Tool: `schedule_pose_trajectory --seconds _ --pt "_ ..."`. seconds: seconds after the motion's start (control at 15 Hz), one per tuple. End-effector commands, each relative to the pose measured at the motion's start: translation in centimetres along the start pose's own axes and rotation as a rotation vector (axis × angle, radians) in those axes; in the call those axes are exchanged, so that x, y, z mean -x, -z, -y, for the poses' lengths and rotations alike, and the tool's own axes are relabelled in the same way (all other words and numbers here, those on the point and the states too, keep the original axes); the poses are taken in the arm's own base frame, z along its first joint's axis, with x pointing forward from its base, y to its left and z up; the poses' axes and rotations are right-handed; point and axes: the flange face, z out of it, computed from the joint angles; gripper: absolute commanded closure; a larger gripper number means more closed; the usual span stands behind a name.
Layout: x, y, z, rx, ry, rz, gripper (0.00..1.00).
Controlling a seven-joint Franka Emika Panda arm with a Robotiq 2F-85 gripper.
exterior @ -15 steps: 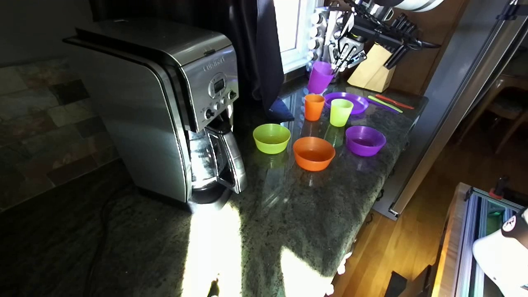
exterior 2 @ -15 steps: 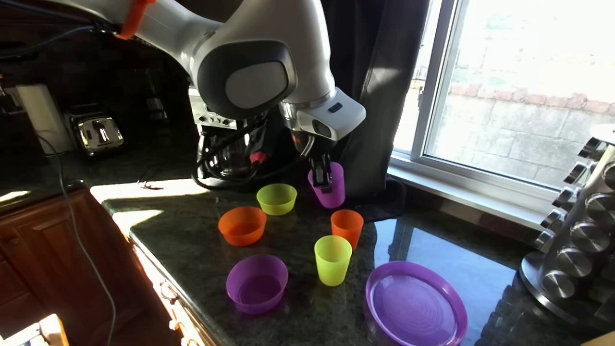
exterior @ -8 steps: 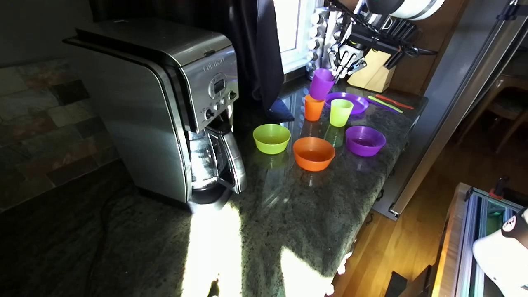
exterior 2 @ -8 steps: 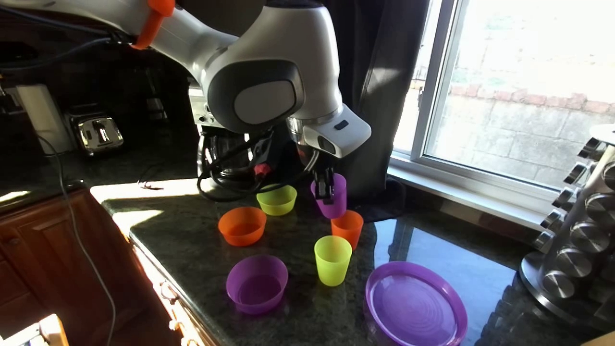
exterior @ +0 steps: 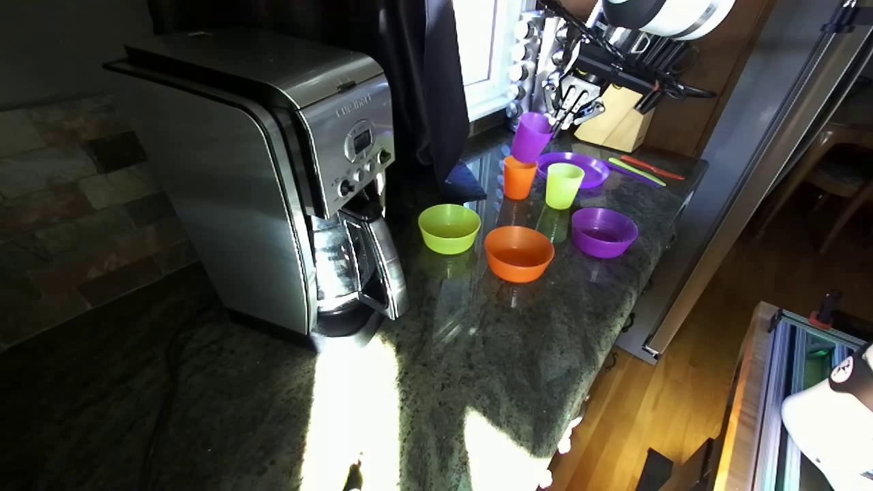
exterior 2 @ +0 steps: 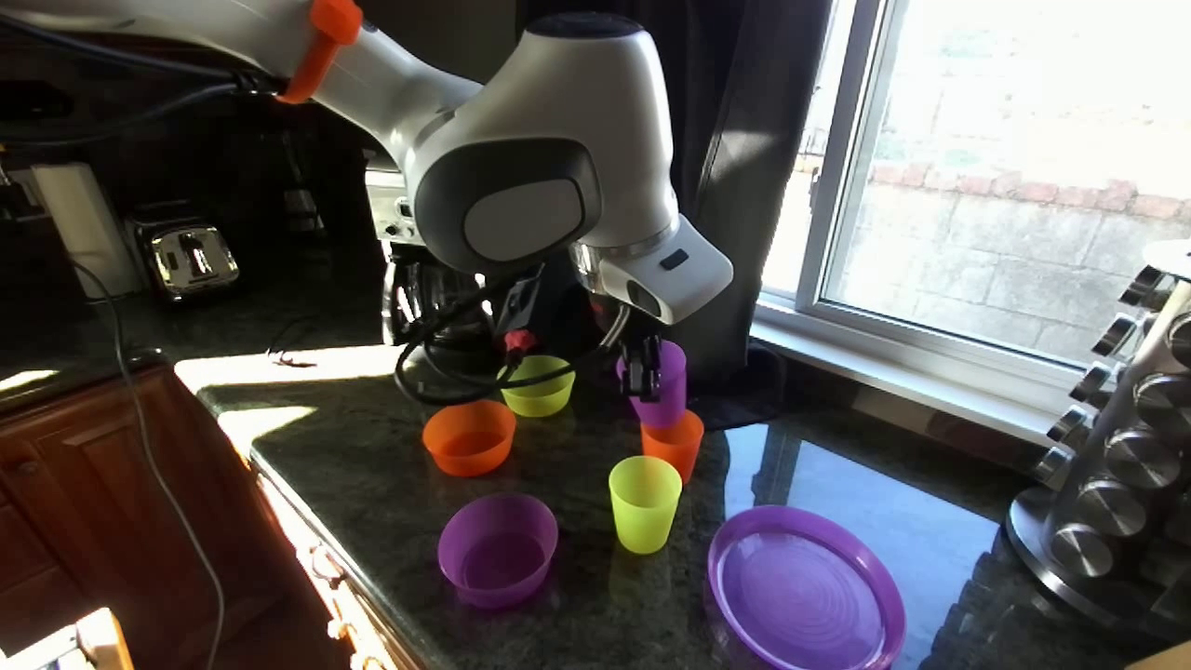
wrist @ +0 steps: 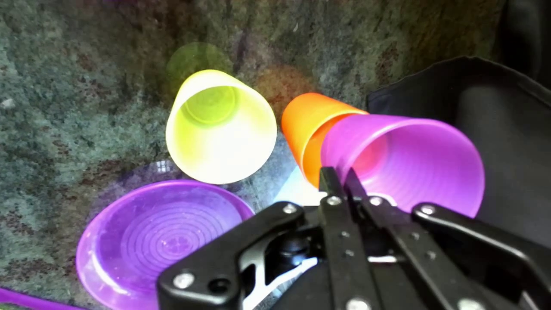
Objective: Unstack the bows and then stack the cups on the table
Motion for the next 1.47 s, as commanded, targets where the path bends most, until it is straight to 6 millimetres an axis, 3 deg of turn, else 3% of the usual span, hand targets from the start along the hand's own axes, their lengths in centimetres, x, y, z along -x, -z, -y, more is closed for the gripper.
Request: schedule_pose_trajectory --seconds 0.0,0.47,0.8,1.4 --pt "-0.6 -0.8 -0.3 -0.002 -0.031 0.002 0.99" --pt "-1.2 -2.5 -0.5 0.022 -0.040 0.019 0.99" --pt "-1.1 -4.7 -0.1 0.042 -0.032 0.071 0.99" --pt "1.3 -7.4 2.9 0.026 0.043 0.180 0.99"
